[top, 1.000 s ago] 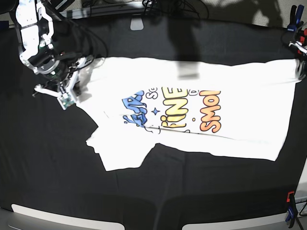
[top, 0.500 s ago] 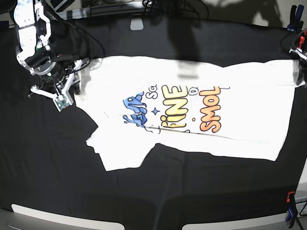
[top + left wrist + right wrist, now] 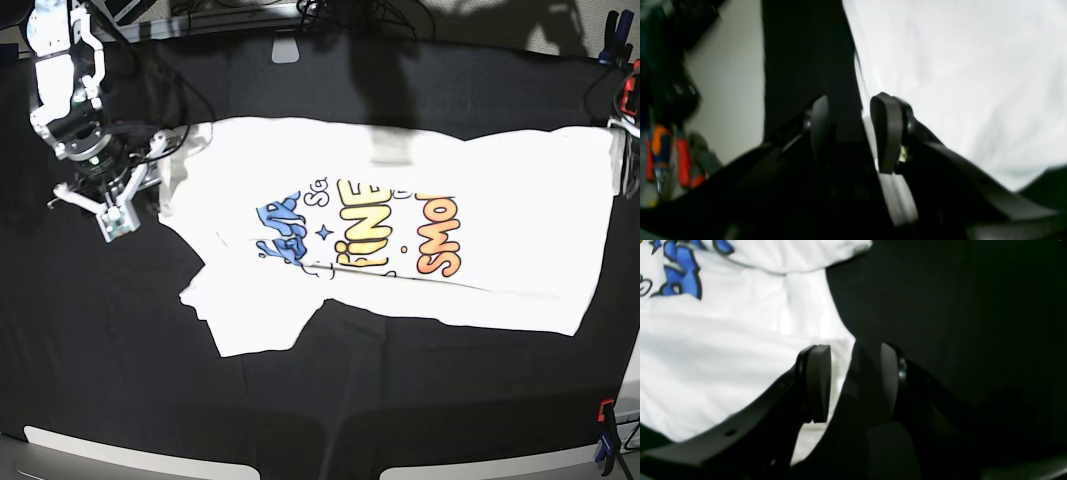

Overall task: Layout the t-shirt on the table in an organized manner, then fold the t-shirt properly
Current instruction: 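Grasp the t-shirt edge with the right gripper near the sleeve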

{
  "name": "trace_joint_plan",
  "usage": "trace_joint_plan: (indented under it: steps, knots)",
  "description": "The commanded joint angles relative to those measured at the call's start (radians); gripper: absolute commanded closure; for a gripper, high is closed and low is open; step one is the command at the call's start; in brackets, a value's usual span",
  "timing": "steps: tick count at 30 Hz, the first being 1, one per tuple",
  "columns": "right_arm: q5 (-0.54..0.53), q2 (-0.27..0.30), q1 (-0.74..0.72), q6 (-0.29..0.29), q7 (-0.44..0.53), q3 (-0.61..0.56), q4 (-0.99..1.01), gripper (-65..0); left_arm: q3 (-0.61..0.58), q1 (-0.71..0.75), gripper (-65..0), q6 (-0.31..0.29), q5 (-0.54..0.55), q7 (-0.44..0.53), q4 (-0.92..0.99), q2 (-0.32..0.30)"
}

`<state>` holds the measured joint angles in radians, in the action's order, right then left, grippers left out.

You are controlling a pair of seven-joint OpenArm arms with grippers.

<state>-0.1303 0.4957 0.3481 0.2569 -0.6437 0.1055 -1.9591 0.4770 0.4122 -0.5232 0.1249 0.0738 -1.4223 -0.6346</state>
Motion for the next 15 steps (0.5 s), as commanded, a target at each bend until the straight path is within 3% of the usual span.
trace_joint_plan:
  steps: [1,7,11,15]
  knots:
    - [-0.003,0.014,-0.022,-0.012,0.019,0.017,-0.021,-24.0,0.014,-0.002,-21.7,0.011,0.026,0.017,-0.027,-0.026]
    - [-0.017,0.014,-0.106,-0.011,-0.008,0.04,-0.02,-24.1,0.014,-0.051,-21.8,0.011,0.114,-0.1,-0.037,-0.025]
    - [-0.139,0.003,-0.186,-0.01,-0.035,0.04,0.028,-24.2,0.014,-0.121,-21.8,0.011,0.185,-0.179,-0.037,-0.025]
    - [-0.177,-0.037,-0.306,-0.009,-0.037,0.038,0.168,-24.2,0.012,-0.222,-21.7,0.011,0.243,-0.313,-0.036,-0.025]
